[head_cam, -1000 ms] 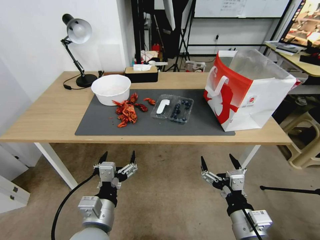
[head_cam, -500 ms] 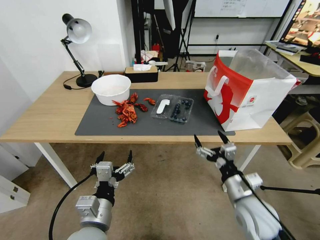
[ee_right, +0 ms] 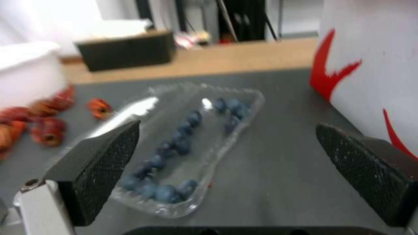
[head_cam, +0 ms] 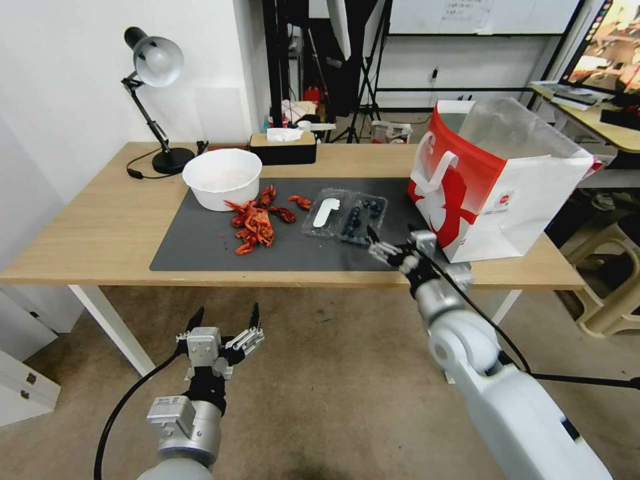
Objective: Close the takeout container lid, then place the container into the takeout bag.
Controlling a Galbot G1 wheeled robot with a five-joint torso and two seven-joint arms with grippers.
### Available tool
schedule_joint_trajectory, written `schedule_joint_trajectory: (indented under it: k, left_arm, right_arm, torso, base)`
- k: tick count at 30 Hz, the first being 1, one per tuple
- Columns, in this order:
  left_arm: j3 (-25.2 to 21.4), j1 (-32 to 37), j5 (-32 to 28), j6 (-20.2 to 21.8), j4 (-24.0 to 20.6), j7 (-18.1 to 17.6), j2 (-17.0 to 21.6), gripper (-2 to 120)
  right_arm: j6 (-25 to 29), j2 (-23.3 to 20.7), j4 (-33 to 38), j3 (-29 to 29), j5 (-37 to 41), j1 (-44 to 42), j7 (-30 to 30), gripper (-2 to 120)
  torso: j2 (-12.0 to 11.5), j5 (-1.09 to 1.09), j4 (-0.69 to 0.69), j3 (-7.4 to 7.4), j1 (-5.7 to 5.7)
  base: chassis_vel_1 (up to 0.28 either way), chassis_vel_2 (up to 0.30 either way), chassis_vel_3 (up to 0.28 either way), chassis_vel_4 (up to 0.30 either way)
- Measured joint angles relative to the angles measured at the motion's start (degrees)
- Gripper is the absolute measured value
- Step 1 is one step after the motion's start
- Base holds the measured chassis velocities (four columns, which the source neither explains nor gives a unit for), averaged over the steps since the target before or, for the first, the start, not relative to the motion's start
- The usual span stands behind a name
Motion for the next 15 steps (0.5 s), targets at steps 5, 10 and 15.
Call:
schedule_joint_trajectory:
  k: [5, 10, 15]
  left_arm:
    - [0.04, 0.01, -0.10, -0.56, 0.50, -0.19, -0.02, 100]
    - [0.15, 0.01, -0.11, -0.85, 0.83, -0.36, -0.13, 100]
    - [0.14, 0.24, -0.02, -1.30, 1.12, -0.50, -0.13, 100]
  right_arm:
    - [-8.63, 0.31, -0.37, -2.40, 8.06, 5.86, 8.35, 100]
    - [-16.03, 1.23, -2.64, -4.70, 19.68, 12.73, 20.22, 100]
    - [-20.19, 1.68, -4.42, -5.95, 26.00, 15.66, 27.89, 100]
  torso:
    - [0.00, -0.01, 0.02, 0.00, 0.00]
    - [0.00, 0.00, 0.02, -0.01, 0.00]
    - [0.00, 0.00, 0.01, -0.01, 0.00]
  base:
    - [0.000, 0.000, 0.000, 0.000]
    - [0.000, 0.000, 0.000, 0.000]
    - [0.000, 0.000, 0.000, 0.000]
